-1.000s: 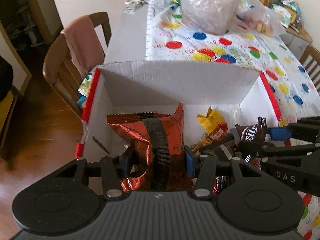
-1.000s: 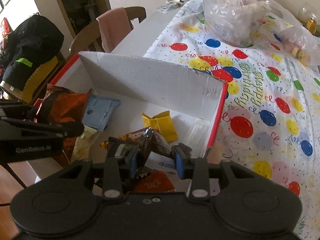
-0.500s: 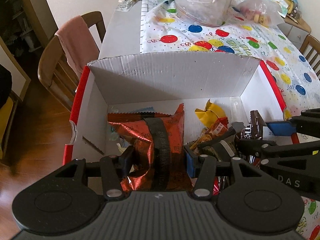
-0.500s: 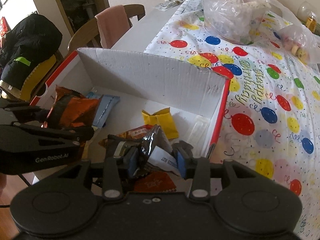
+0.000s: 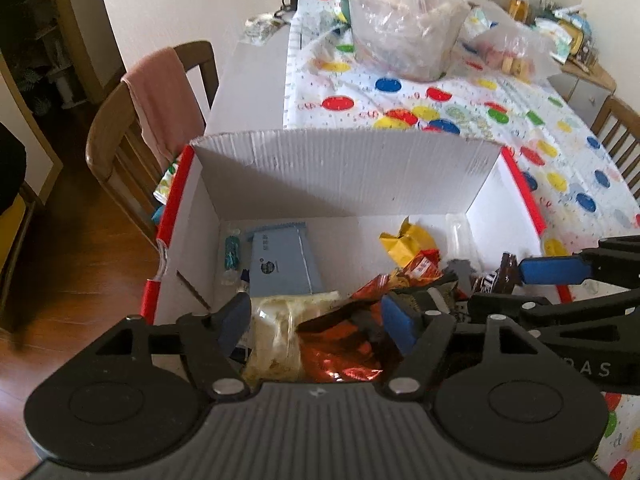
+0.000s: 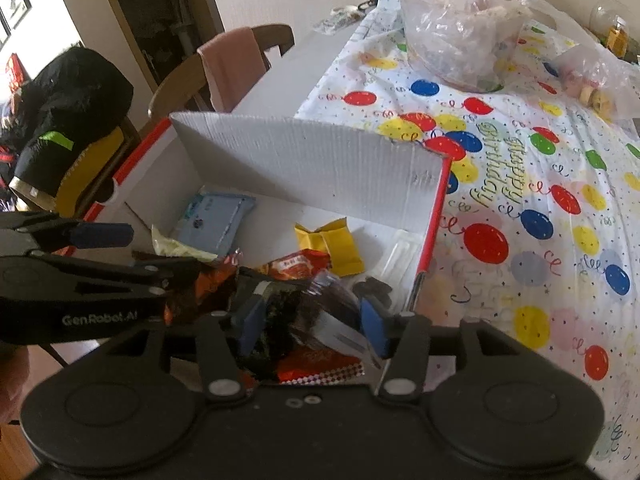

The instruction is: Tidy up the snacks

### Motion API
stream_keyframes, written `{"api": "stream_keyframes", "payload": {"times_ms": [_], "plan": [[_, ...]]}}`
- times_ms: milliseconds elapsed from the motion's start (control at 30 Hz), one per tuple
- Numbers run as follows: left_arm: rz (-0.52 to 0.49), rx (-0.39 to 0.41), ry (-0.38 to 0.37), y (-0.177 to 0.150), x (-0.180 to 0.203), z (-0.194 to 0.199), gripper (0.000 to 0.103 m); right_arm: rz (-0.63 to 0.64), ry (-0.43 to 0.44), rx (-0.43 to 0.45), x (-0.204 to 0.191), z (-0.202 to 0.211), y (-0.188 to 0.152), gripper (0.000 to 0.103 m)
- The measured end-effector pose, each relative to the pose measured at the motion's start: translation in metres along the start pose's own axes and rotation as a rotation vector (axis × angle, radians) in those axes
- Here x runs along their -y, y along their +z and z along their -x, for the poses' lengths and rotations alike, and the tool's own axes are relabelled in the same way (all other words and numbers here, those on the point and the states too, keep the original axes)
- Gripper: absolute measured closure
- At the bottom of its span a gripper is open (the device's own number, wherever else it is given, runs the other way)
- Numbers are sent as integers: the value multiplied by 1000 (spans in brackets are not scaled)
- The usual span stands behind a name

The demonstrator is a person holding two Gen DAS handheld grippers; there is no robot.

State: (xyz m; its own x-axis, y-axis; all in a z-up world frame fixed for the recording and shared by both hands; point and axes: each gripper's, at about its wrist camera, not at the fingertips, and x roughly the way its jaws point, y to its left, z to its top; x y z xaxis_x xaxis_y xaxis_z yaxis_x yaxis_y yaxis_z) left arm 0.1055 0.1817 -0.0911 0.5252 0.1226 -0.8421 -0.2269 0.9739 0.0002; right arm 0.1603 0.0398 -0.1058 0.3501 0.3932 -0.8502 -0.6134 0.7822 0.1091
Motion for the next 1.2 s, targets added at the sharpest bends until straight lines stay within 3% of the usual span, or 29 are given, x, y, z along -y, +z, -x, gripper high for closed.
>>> {"api": "stream_keyframes", "payload": {"times_ms": [133,267,567,833,1033,1200], "plan": [[7,29,1,-3,0,12,31,-12,11,39,2,15,-3,33],[27,58,-10,-6,-1,28,31,-13,34,74,4,31,-6,31],[62,150,-38,-17,-2,71,24,-7,75,191,2,76,-16,11],[76,222,-52,-29,-2,100,15,14,85,271,-1,105,-30,0],[76,237,-77,-39,1,113,2,21,78,310,-3,118,-42,0],[74,245,-95,-50,4,121,1,20,61,341,-5,125,-53,0]]}}
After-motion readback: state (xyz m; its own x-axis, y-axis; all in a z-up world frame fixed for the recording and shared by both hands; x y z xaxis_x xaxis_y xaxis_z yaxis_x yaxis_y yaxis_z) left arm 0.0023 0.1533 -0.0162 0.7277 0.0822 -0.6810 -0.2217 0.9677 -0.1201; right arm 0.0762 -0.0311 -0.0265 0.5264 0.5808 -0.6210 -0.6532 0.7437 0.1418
